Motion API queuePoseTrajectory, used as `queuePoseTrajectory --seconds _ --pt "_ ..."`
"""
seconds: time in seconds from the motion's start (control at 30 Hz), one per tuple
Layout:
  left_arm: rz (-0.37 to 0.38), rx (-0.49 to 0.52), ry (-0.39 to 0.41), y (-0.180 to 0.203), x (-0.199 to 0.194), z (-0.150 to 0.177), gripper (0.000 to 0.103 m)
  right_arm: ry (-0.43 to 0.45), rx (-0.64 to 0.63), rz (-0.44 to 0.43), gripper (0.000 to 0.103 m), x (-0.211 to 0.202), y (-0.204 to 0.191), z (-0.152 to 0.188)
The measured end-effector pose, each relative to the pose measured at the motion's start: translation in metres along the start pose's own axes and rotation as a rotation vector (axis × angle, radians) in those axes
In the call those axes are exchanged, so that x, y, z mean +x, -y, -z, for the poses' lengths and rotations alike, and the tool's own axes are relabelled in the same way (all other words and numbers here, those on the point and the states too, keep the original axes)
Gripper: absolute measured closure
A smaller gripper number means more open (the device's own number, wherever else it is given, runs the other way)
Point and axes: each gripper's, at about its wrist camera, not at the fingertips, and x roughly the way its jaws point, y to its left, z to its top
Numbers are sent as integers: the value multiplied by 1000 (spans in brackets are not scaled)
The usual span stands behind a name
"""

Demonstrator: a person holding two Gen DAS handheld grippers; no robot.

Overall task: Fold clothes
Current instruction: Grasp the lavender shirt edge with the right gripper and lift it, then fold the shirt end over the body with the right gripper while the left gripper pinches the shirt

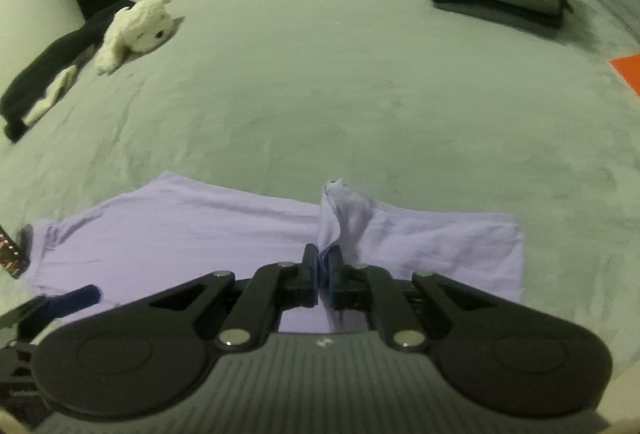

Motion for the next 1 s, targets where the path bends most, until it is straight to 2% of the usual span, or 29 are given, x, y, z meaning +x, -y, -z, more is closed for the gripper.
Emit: queuePoseTrajectory --seconds 0.1,0.3,0.43,0.63,0.73,0.93,0.97,1.0 --pt "56 -74 11 -17 0 -2 29 -2 -10 -42 97 1 -14 1" --pt "235 -257 8 -52 6 -7 32 0 -60 -128 97 1 -44 13" --pt "297 -298 -20 -53 19 -13 32 -5 -84 -155 97 5 -54 23" --pt "364 -318 -90 -34 51 -22 34 6 -113 -159 97 12 -59 33" --pt "358 -319 -128 -24 68 -24 43 12 -111 -164 97 15 -58 37" --pt "335 -313 -164 -7 91 -28 68 18 -77 -191 97 18 -51 44" --pt "332 -312 -169 -4 94 -29 77 22 -70 -195 97 18 -50 45" --pt "325 -310 -167 -4 95 -28 90 25 -63 -198 97 18 -50 46"
